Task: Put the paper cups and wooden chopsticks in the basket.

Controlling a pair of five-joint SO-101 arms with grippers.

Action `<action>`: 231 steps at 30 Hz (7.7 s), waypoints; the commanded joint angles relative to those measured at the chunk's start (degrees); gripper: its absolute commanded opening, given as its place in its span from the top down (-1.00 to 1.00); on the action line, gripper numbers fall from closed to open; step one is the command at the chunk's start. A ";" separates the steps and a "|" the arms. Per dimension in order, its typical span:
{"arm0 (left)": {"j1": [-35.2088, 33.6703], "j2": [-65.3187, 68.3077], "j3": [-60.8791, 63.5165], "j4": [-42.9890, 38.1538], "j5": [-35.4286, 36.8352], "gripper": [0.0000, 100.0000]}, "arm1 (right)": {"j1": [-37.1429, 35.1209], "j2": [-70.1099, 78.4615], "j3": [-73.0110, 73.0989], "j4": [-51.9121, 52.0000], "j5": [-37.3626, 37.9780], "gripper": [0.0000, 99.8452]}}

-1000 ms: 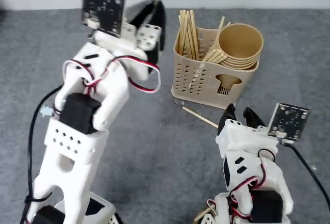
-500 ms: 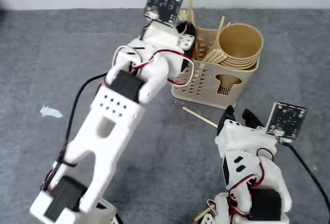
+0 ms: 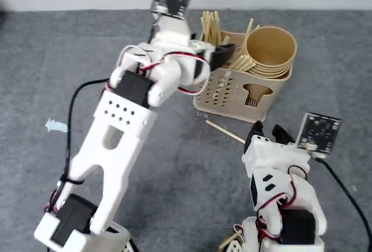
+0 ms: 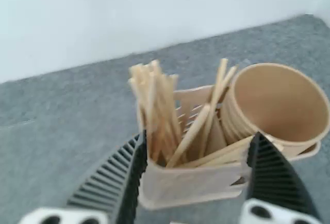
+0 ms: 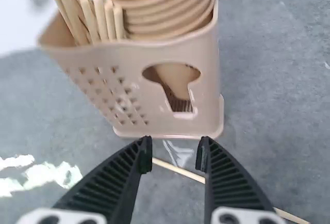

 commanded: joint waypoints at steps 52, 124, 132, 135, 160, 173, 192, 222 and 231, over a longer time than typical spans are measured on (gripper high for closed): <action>-25.14 -12.84 19.47 6.24 3.08 0.39 | 0.31 78.20 -16.35 -20.44 37.80 0.70; 7.65 -12.22 25.10 13.36 -5.01 0.54 | -2.07 -14.11 -16.70 -4.00 0.53 0.98; 19.43 -12.22 31.69 4.13 -4.92 0.54 | -1.98 -16.92 -21.01 -9.80 -1.58 0.98; 22.42 -12.22 33.80 0.70 -4.92 0.54 | -1.71 -16.92 -21.71 -14.64 -2.29 0.98; 42.90 21.89 7.52 6.42 -5.01 0.54 | -1.98 -16.66 -21.54 -23.96 -2.46 0.98; 43.16 40.62 -7.08 9.93 -5.10 0.54 | -1.98 -16.75 -21.36 -23.69 -2.46 0.98; 40.26 47.82 -23.69 25.41 -9.58 0.97 | -1.98 -16.84 -21.80 -23.78 -2.29 0.98; 32.35 44.40 -28.70 32.88 -9.41 0.75 | -1.89 -16.57 -18.81 -31.60 -2.46 0.98; 36.31 47.38 -28.44 27.60 -7.38 0.67 | -1.98 -16.57 -18.64 -31.52 -2.55 0.98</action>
